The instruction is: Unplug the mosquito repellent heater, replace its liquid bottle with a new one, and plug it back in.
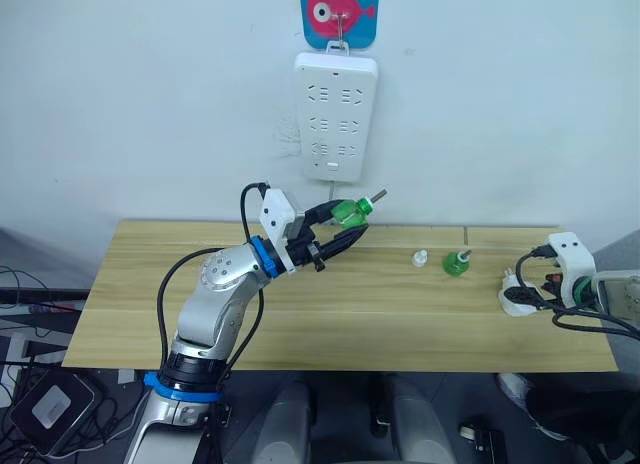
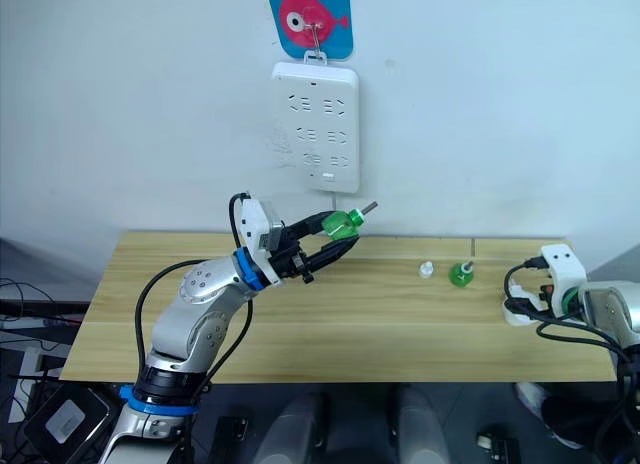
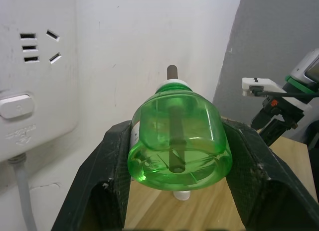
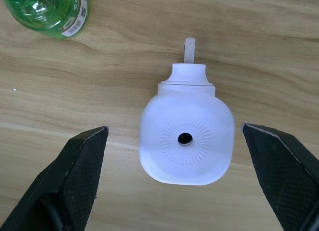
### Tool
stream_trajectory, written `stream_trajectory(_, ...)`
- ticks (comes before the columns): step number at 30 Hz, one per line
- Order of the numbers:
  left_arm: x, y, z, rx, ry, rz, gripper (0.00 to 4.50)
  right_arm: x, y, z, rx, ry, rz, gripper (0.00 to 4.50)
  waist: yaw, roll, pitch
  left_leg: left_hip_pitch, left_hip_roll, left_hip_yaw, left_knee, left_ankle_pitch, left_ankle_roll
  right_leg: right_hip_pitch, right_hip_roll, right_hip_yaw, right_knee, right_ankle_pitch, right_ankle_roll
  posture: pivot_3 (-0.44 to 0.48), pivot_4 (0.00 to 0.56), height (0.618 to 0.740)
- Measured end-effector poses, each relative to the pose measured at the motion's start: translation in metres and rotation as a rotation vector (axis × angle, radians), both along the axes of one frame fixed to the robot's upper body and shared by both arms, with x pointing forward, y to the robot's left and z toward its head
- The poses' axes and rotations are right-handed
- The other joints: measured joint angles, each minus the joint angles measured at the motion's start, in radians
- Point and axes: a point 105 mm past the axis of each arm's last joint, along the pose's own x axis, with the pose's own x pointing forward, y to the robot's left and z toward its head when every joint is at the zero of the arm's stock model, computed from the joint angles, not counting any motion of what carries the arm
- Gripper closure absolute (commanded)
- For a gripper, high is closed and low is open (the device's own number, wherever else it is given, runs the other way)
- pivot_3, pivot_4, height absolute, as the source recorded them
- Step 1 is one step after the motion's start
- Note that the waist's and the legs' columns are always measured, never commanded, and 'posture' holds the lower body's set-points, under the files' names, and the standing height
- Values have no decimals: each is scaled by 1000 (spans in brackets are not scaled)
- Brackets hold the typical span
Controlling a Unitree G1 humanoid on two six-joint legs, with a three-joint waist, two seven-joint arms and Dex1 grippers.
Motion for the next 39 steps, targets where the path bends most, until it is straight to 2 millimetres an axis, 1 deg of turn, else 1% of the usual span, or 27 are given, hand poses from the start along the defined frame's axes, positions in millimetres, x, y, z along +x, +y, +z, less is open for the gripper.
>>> stream_trajectory(4,0,0,-1,2,7,-1,2237,4,0,-3,13,2,9,15,0,0,1,0,0,0,0,0,0,0,0,0,0,0,0,81,322,740)
stream_trajectory(10,1,0,-2,8,23,-3,2237,7,1,-18,40,26,21,15,0,-2,2,0,0,0,0,0,0,0,0,0,0,0,0,83,330,740)
stream_trajectory(20,0,2,-3,19,35,-6,2237,11,-10,-22,52,33,18,15,0,-2,6,0,0,-1,0,0,0,0,0,0,0,0,0,90,338,740)
stream_trajectory(23,0,2,-3,21,35,-6,2237,9,-12,-24,58,44,16,589,1,-3,6,0,0,-1,0,0,0,0,0,0,-1,0,0,90,338,740)
stream_trajectory(24,0,2,-3,21,35,-6,2237,9,-12,-25,62,46,18,976,1,-3,6,0,0,-1,0,0,0,0,0,1,-1,0,0,90,338,740)
stream_trajectory(25,0,2,-3,21,35,-6,2237,9,-12,-24,64,44,22,1256,1,-3,7,0,0,-1,0,0,0,0,0,1,-1,0,0,90,338,740)
stream_trajectory(26,0,2,-3,24,34,-6,2237,12,-13,-19,60,33,27,1515,0,-5,8,1,1,-2,-1,0,0,1,0,0,-1,0,0,90,338,740)
stream_trajectory(31,-1,3,-3,35,33,-17,2237,9,-9,-20,88,54,36,1530,1,-5,9,2,1,-3,-1,0,0,1,0,1,-1,0,0,96,333,740)
stream_trajectory(32,-1,3,-3,38,33,-24,2237,7,-9,-16,102,58,44,1530,1,-4,10,1,0,-4,-1,0,0,1,0,1,-2,0,0,103,329,740)
stream_trajectory(33,-3,3,-3,37,40,-41,2237,3,-12,-9,120,60,61,1530,3,-1,11,0,0,-4,-1,0,0,0,0,1,-2,0,0,97,328,740)
stream_trajectory(35,-9,5,-1,49,75,-97,2237,-11,-21,16,157,61,120,1530,11,5,15,-2,-1,-4,-1,0,0,-2,-1,1,-2,0,0,93,327,740)
stream_trajectory(36,-12,8,0,52,99,-125,2237,-17,-23,29,194,57,141,1530,14,5,15,-2,-1,-4,-1,0,0,-1,0,-1,-1,0,0,89,322,740)
stream_trajectory(37,-15,10,0,60,125,-155,2237,-22,-21,42,247,51,162,1530,14,5,15,-2,0,-4,-1,0,0,-1,0,-2,-1,0,0,85,319,740)
stream_trajectory(38,-19,12,-1,67,166,-197,2237,-27,-13,58,337,35,202,1530,12,4,15,-1,1,-5,-1,0,1,0,0,-2,-1,0,0,83,318,740)
stream_trajectory(39,-22,12,0,66,196,-230,2237,-29,-4,68,414,24,228,1530,11,4,16,0,1,-5,-2,0,1,1,1,-2,-2,0,0,83,318,740)
